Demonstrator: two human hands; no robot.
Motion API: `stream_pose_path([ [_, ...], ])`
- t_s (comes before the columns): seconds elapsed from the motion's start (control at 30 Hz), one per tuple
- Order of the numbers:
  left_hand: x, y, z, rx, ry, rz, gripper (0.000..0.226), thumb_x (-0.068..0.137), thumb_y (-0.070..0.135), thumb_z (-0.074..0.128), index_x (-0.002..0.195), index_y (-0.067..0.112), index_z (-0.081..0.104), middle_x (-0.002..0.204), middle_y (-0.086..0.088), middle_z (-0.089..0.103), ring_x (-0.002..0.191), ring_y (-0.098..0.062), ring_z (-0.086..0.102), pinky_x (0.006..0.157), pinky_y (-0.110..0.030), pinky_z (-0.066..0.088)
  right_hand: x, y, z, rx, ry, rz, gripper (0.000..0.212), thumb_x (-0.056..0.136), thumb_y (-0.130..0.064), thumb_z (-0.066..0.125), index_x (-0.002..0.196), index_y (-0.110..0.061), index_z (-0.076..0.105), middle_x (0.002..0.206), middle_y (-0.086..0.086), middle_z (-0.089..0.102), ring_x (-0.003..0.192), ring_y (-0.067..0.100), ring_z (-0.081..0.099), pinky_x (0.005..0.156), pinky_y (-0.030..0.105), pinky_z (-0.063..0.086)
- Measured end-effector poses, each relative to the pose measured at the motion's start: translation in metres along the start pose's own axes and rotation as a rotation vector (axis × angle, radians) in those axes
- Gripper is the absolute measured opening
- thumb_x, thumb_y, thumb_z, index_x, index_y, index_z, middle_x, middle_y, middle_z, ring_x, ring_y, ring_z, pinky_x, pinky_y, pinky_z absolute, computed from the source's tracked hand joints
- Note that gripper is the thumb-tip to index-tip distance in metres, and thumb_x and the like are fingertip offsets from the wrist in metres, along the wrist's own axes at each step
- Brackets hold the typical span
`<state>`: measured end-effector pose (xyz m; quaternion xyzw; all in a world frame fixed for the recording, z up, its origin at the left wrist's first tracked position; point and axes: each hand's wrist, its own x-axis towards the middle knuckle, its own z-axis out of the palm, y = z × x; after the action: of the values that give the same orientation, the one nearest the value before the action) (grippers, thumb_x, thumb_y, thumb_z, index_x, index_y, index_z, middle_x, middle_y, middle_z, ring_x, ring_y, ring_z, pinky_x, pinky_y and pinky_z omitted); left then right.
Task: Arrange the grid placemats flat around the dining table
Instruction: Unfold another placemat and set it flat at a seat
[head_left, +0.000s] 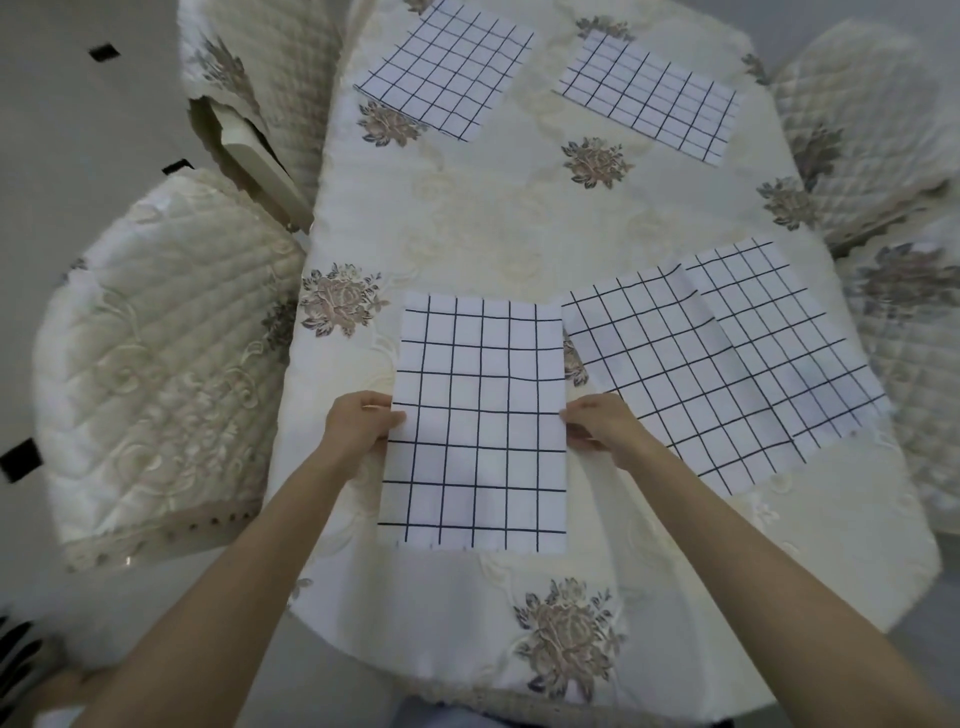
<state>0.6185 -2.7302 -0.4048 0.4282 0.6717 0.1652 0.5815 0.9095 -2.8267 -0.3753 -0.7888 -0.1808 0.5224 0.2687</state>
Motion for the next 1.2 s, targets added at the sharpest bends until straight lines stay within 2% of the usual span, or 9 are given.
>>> stream_pose_path([
  [0.1, 0.003, 0.003, -0.009, -0.009, 0.012, 0.011, 0.027, 0.076, 0.006, 0.078, 0.101, 0.007, 0.066, 0.080, -0.007, 0.062, 0.078, -0.024, 0.059, 0.083, -0.041, 0.054, -0.006, 0.002, 0.003, -0.007, -0.041, -0.010, 0.011, 0.088, -0.006, 0.066, 0.078, -0.005, 0.064, 0.068, 0.012, 0.062, 0.054, 0.020, 0.062, 0.051, 0.023, 0.055],
  [0.27, 0.013, 0.014, -0.028, 0.034, 0.029, 0.035, 0.024, 0.079, 0.004, 0.075, 0.101, 0.007, 0.064, 0.071, -0.006, 0.056, 0.062, -0.017, 0.051, 0.059, -0.026, 0.048, -0.012, -0.003, 0.016, 0.023, -0.091, -0.034, 0.010, 0.090, -0.004, 0.064, 0.080, -0.003, 0.064, 0.071, 0.013, 0.064, 0.053, 0.020, 0.066, 0.058, 0.029, 0.059],
  [0.57, 0.044, 0.019, -0.050, 0.152, 0.041, 0.043, 0.022, 0.078, 0.002, 0.075, 0.098, 0.005, 0.066, 0.063, -0.009, 0.051, 0.053, -0.021, 0.044, 0.042, -0.018, 0.040, -0.009, 0.002, 0.050, -0.008, -0.109, -0.025, 0.015, 0.093, -0.010, 0.059, 0.084, 0.000, 0.066, 0.076, 0.016, 0.069, 0.057, 0.018, 0.070, 0.064, 0.033, 0.060],
  [0.73, 0.057, 0.017, -0.052, 0.172, 0.043, 0.058, 0.024, 0.080, 0.003, 0.075, 0.102, 0.007, 0.066, 0.069, -0.004, 0.055, 0.058, -0.017, 0.048, 0.050, -0.021, 0.042, -0.009, 0.001, 0.065, -0.142, -0.060, -0.034, 0.026, 0.096, -0.016, 0.053, 0.076, -0.003, 0.064, 0.067, 0.012, 0.069, 0.053, 0.020, 0.068, 0.052, 0.026, 0.058],
  [0.87, 0.066, 0.019, -0.054, 0.204, 0.054, 0.097, 0.027, 0.081, 0.003, 0.074, 0.106, 0.004, 0.067, 0.076, -0.009, 0.058, 0.063, -0.018, 0.050, 0.061, -0.024, 0.043, -0.006, -0.003, 0.071, -0.203, -0.044, -0.087, 0.031, 0.096, -0.016, 0.051, 0.069, -0.005, 0.062, 0.065, 0.010, 0.069, 0.050, 0.018, 0.066, 0.061, 0.033, 0.059],
  [0.93, 0.069, 0.019, -0.055, 0.221, 0.054, 0.096, 0.028, 0.080, 0.005, 0.075, 0.107, 0.003, 0.067, 0.077, -0.010, 0.058, 0.064, -0.019, 0.051, 0.060, -0.023, 0.041, -0.007, -0.004, 0.072, -0.207, -0.040, -0.093, 0.030, 0.096, -0.017, 0.051, 0.070, -0.005, 0.061, 0.065, 0.010, 0.069, 0.050, 0.019, 0.065, 0.066, 0.036, 0.059],
  [1.03, 0.074, 0.016, -0.055, 0.252, 0.074, 0.096, 0.027, 0.079, 0.007, 0.077, 0.104, 0.005, 0.067, 0.075, -0.011, 0.059, 0.060, -0.021, 0.051, 0.058, -0.023, 0.041, -0.009, -0.004, 0.071, -0.202, -0.064, -0.097, 0.030, 0.096, -0.018, 0.049, 0.070, -0.007, 0.059, 0.068, 0.010, 0.069, 0.053, 0.019, 0.066, 0.065, 0.033, 0.058],
  [1.1, 0.076, 0.017, -0.053, 0.280, 0.089, 0.101, 0.027, 0.078, 0.010, 0.078, 0.102, 0.007, 0.067, 0.074, -0.010, 0.061, 0.061, -0.023, 0.053, 0.063, -0.028, 0.043, -0.012, -0.003, 0.069, -0.198, -0.085, -0.107, 0.031, 0.096, -0.018, 0.049, 0.068, -0.008, 0.058, 0.072, 0.011, 0.069, 0.059, 0.022, 0.067, 0.067, 0.033, 0.058],
  [1.2, 0.073, 0.018, -0.051, 0.310, 0.114, 0.107, 0.026, 0.077, 0.010, 0.077, 0.101, 0.011, 0.067, 0.085, -0.014, 0.065, 0.069, -0.025, 0.056, 0.071, -0.033, 0.046, -0.018, 0.001, 0.064, -0.150, -0.122, -0.109, 0.028, 0.096, -0.019, 0.051, 0.071, -0.009, 0.059, 0.077, 0.010, 0.069, 0.064, 0.022, 0.066, 0.070, 0.033, 0.057],
])
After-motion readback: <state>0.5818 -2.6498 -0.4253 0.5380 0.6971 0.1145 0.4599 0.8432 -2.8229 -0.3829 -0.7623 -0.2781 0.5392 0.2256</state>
